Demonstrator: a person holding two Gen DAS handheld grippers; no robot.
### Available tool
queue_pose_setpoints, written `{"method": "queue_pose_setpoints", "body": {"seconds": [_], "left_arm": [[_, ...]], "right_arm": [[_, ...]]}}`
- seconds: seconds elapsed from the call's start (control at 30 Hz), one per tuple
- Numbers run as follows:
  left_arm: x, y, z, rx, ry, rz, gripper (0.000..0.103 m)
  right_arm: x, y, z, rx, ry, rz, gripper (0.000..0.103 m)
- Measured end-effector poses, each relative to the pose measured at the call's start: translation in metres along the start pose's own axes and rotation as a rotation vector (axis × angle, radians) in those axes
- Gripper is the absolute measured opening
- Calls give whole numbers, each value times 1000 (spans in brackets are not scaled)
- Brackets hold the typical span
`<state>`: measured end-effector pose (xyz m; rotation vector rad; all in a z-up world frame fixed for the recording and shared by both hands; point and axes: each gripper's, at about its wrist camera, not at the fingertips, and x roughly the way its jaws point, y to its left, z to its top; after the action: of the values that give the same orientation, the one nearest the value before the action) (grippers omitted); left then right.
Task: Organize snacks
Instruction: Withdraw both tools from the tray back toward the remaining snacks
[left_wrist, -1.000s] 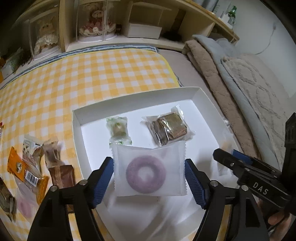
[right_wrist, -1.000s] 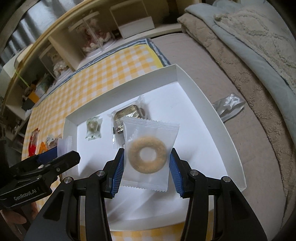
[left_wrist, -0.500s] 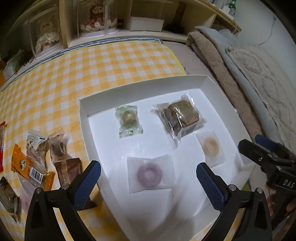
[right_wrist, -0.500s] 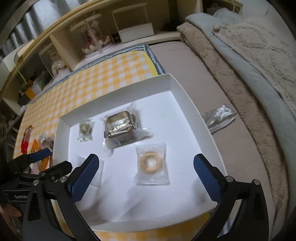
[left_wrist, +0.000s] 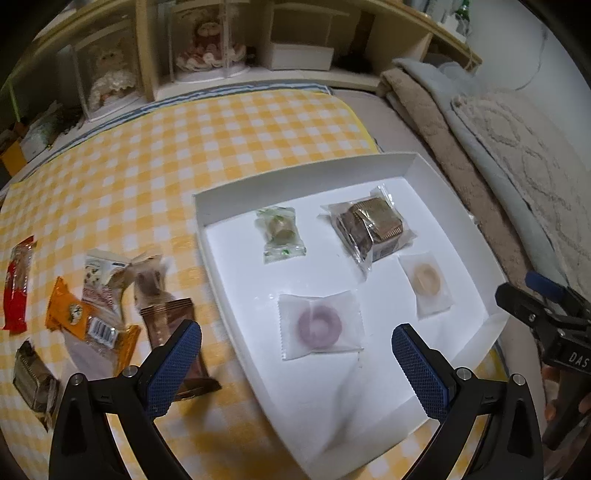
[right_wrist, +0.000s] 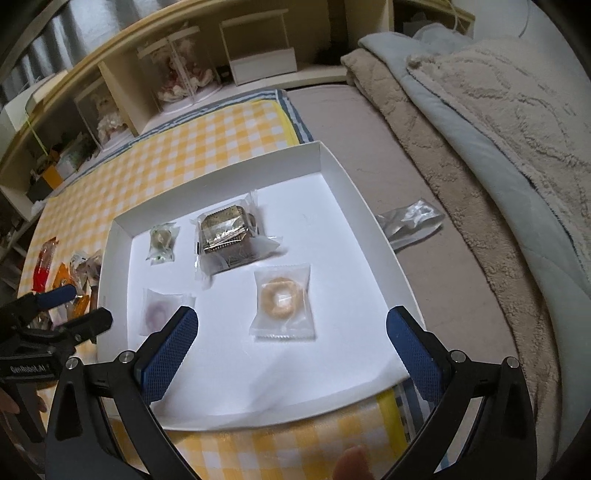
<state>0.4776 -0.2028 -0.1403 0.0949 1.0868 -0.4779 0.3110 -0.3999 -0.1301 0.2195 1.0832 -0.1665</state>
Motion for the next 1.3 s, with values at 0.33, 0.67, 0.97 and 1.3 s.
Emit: {"method": "queue_pose_setpoints", "body": {"seconds": [0.33,0.67,0.97,1.3], "left_arm": [[-58,14,-14,1,-65,13,103],[-143,44,-34,-24,-175,19,103],[-193,89,-60,-81,-207,79,103],[-217,153,-91,-192,-208,132,103]], "right_arm": [[-35,16,-9,-27,-58,11,103],[-78,60,-3,-102,-147,62,103],[-84,105,4,-159,-158,120,103],[-68,166,2,-228,-119,189,103]]}}
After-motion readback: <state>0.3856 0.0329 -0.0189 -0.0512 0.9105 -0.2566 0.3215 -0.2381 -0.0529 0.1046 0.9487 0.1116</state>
